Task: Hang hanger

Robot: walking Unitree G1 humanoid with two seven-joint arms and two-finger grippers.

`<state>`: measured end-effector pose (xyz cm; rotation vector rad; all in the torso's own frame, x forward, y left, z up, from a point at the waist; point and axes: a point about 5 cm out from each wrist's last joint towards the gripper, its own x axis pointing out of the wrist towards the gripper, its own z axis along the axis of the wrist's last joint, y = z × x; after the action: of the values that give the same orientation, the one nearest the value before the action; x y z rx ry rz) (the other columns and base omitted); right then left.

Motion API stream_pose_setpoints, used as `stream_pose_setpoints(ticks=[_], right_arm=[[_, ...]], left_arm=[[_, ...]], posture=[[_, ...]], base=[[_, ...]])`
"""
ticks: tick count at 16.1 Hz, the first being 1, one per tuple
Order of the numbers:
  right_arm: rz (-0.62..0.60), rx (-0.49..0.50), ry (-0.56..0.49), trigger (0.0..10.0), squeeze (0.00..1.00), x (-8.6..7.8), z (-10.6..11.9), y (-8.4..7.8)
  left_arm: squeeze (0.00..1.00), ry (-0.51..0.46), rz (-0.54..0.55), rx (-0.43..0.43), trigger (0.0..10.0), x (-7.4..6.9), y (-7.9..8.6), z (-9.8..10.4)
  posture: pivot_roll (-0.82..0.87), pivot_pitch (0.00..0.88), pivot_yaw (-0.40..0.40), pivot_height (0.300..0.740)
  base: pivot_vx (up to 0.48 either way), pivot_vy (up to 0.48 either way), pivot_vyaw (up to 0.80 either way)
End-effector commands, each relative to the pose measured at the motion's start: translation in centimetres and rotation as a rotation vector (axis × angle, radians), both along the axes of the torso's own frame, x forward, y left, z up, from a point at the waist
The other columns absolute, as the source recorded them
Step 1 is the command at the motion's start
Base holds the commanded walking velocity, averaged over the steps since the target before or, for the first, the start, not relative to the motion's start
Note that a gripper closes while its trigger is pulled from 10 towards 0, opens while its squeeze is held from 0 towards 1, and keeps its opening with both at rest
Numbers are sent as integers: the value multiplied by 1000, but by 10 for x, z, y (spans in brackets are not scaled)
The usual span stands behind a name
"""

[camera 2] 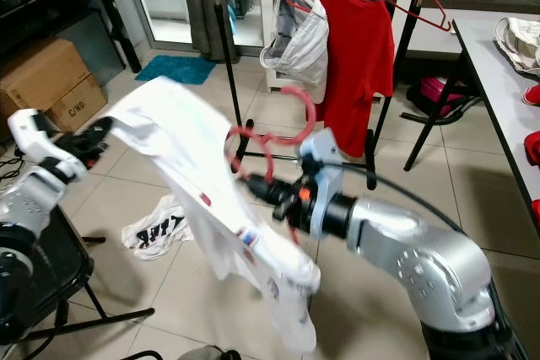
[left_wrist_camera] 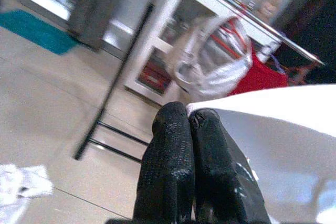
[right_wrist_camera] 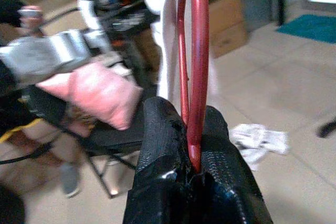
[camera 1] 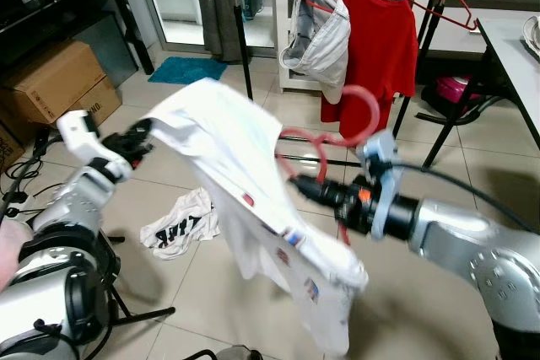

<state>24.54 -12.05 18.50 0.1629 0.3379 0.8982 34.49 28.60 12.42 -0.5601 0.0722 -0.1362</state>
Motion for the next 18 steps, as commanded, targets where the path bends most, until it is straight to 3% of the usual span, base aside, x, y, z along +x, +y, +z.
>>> stream_pose_setpoints(ticks=[1, 7, 11, 13, 14, 15, 16, 17, 18], right_arm=[[-40, -4, -35, 3216, 0, 5, 5, -3], [-122, 47, -83, 0, 0, 16, 13, -6], [-202, 87, -97, 0, 0, 24, 17, -14], [-211, 86, -100, 0, 0, 25, 17, -15], [-205, 75, -106, 0, 0, 26, 18, -13], [-201, 72, -107, 0, 0, 25, 18, -12], [-197, 67, -110, 0, 0, 26, 18, -12], [-194, 62, -113, 0, 0, 26, 18, -10], [-192, 57, -115, 0, 0, 26, 18, -10]], left_arm=[[0, 18, 67, 28, 0, -6, 15, -1], [0, 137, 333, 47, 0, -18, 37, -16], [0, 182, 527, 16, 0, -26, 53, -21], [0, 180, 474, 33, 0, -24, 47, -21], [0, 130, 270, 42, 10000, -12, 23, -19], [0, 110, 225, 14, 10000, -9, 17, -17], [86, 101, 190, 22, 10000, -8, 13, -16], [1000, 99, 181, 57, 10000, -7, 12, -15], [1000, 98, 194, 65, 10000, -7, 14, -15]], posture=[[-63, 0, 115, 740], [-62, 0, 115, 740], [-65, 0, 115, 740], [-65, 0, 114, 740], [-65, 0, 113, 740], [-65, 0, 113, 740], [-64, 0, 112, 740], [-64, 0, 112, 740], [-64, 0, 112, 740]], base=[[0, 0, 0], [0, 0, 0], [0, 0, 0], [0, 0, 0], [0, 0, 0], [0, 0, 0], [0, 0, 0], [0, 0, 0], [0, 0, 0]])
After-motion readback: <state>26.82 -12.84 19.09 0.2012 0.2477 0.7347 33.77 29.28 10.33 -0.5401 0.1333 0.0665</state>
